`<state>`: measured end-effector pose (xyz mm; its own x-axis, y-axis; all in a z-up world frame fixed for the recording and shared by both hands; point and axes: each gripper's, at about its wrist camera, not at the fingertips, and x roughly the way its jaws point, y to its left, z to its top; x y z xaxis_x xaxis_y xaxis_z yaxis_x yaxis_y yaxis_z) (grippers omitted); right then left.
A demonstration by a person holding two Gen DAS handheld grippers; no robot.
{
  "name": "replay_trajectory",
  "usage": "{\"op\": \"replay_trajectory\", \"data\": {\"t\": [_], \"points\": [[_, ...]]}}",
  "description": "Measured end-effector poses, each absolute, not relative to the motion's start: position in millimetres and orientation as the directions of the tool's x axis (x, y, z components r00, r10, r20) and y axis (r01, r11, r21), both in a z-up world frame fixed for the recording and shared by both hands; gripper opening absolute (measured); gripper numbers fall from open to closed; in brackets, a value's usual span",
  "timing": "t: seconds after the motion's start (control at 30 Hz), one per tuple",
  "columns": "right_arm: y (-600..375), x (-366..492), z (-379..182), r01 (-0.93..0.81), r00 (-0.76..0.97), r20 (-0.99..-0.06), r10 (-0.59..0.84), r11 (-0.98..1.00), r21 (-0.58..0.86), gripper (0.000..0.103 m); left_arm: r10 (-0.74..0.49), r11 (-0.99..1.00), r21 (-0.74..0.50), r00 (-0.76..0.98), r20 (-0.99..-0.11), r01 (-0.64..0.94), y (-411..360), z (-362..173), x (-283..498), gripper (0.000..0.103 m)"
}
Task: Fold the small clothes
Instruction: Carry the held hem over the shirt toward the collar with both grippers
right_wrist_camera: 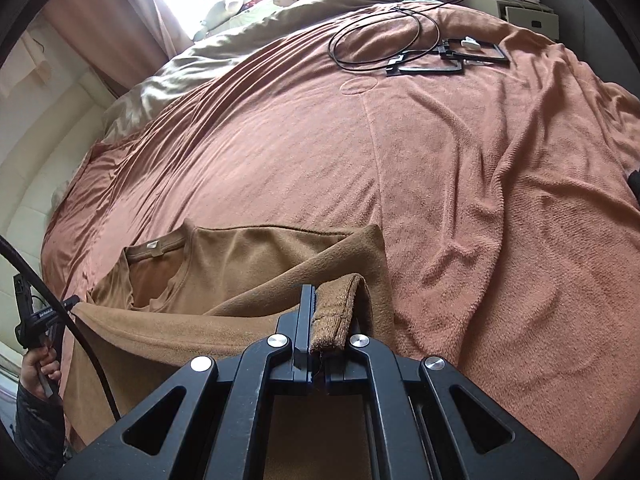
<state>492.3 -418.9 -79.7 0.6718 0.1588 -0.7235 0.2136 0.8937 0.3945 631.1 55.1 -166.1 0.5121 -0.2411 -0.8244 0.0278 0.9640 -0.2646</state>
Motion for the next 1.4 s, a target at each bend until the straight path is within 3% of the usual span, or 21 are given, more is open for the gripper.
{"op": "replay_trajectory", "data": {"t": [0.23, 0.73, 1.2, 1.4], "points": [[-419.2, 509.4, -100.6, 0.231, 0.638, -0.752, 0.166, 0.89, 0.393, 0.0, -0.2, 0.976, -0.215, 0.478, -0.855, 0.025, 51.0, -189.3, 637.4, 0.005], [-411.3, 492.5, -35.5, 0.162, 0.701, -0.7, 0.14, 0.924, 0.347, 0.0, -0.207, 0.977, -0.203, 0.559, -0.803, 0.071, 50.3, -110.1, 631.1, 0.005], [-429.2, 559.3, -107.1, 0.225, 0.603, -0.785, 0.143, 0.913, 0.34, 0.0, -0.159, 0.985, -0.172, 0.457, -0.875, 0.014, 57.4, -189.3, 676.6, 0.005], [-423.8, 565.0, -104.4, 0.206, 0.593, -0.795, 0.127, 0.931, 0.301, 0.0, -0.128, 0.992, -0.121, 0.46, -0.879, 0.045, 49.5, -190.6, 677.9, 0.007]]}}
